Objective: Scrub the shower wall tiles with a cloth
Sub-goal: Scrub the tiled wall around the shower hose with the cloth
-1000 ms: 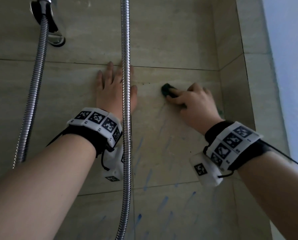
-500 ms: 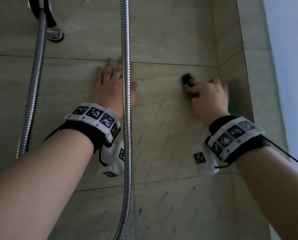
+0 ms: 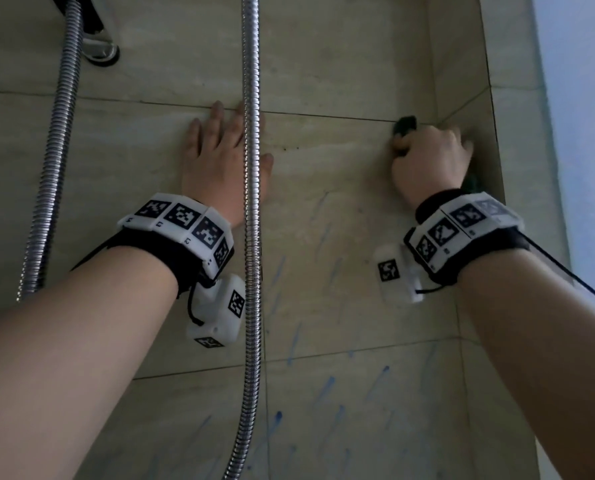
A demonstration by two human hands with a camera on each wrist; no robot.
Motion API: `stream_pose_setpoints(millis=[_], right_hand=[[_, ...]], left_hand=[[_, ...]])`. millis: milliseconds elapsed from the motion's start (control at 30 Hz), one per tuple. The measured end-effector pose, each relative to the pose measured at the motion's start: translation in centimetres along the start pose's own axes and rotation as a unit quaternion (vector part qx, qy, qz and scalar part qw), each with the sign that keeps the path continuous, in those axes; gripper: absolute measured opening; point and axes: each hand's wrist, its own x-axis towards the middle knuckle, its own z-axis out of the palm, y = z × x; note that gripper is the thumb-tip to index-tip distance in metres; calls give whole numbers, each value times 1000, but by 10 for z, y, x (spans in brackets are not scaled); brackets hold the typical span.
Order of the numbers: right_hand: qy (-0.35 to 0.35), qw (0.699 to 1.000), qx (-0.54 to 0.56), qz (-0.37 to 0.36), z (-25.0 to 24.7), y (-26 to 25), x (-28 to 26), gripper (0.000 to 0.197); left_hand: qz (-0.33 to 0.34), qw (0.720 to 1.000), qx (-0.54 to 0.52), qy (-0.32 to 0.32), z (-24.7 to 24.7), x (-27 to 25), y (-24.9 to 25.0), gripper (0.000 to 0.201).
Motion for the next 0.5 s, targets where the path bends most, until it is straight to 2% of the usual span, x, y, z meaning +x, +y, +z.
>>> stream_pose_setpoints(millis=[67, 133, 233, 267, 400, 500], right_hand=[[-19, 997, 59, -37, 2, -16, -2, 43], [-43, 985, 120, -117, 5, -34, -14, 52], [-34, 969, 97, -227, 5, -46, -24, 51], [-23, 969, 93, -227, 4, -44, -20, 51], [3, 985, 131, -114, 0, -39, -3, 53], [12, 978, 161, -130, 8, -54, -8, 58]], left_hand=[[1, 1000, -3, -1, 1, 0, -1, 60], [4, 1000, -6, -5, 1, 0, -1, 60], [11, 1000, 5, -14, -2, 1, -2, 60], [15, 1000, 9, -18, -3, 0, -3, 60], [37, 999, 5, -32, -6, 0, -12, 60], [50, 998, 13, -44, -8, 1, -19, 61]])
